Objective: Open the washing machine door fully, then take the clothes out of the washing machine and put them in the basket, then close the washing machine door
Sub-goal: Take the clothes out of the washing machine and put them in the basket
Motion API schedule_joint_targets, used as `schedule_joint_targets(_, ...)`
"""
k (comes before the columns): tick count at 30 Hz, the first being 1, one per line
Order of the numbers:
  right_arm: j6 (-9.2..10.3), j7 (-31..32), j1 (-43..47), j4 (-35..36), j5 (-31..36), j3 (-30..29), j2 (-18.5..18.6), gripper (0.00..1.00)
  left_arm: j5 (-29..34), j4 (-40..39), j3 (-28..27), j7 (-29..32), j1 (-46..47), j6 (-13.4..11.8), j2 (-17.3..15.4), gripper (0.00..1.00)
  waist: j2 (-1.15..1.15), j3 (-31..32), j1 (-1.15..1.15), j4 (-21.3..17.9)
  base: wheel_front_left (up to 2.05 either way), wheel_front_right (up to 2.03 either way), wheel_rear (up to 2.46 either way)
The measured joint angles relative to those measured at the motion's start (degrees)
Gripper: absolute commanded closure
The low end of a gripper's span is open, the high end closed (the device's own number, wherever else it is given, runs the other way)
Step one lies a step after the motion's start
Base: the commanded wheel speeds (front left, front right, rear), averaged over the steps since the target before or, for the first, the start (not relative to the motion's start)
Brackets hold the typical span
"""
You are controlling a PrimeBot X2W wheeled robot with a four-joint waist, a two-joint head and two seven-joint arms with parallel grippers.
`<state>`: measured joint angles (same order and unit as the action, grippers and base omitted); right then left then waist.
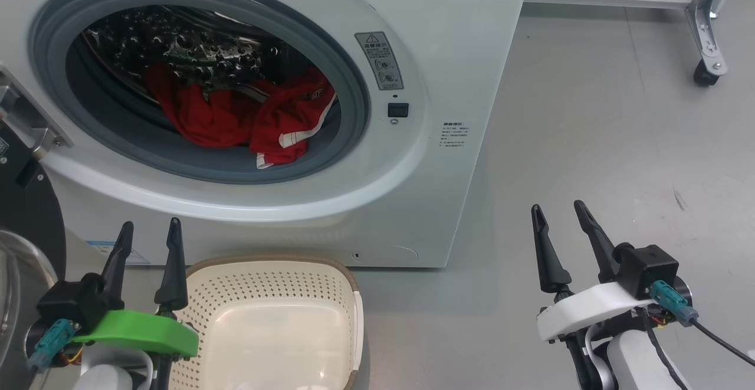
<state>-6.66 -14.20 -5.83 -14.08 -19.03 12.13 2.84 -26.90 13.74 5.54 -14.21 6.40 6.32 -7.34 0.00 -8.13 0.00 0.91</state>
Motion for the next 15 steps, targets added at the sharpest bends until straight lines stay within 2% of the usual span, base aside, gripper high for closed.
schedule_joint_targets(15, 0.00, 0.00, 0.00, -0.08, 0.00, 0.05, -0.01, 0.00, 0.00, 0.13, -0.09, -0.01, 0.00, -0.01, -0.01, 0.00, 0.00, 0.11, 0.00, -0.03, 0.00, 0.00, 0.00)
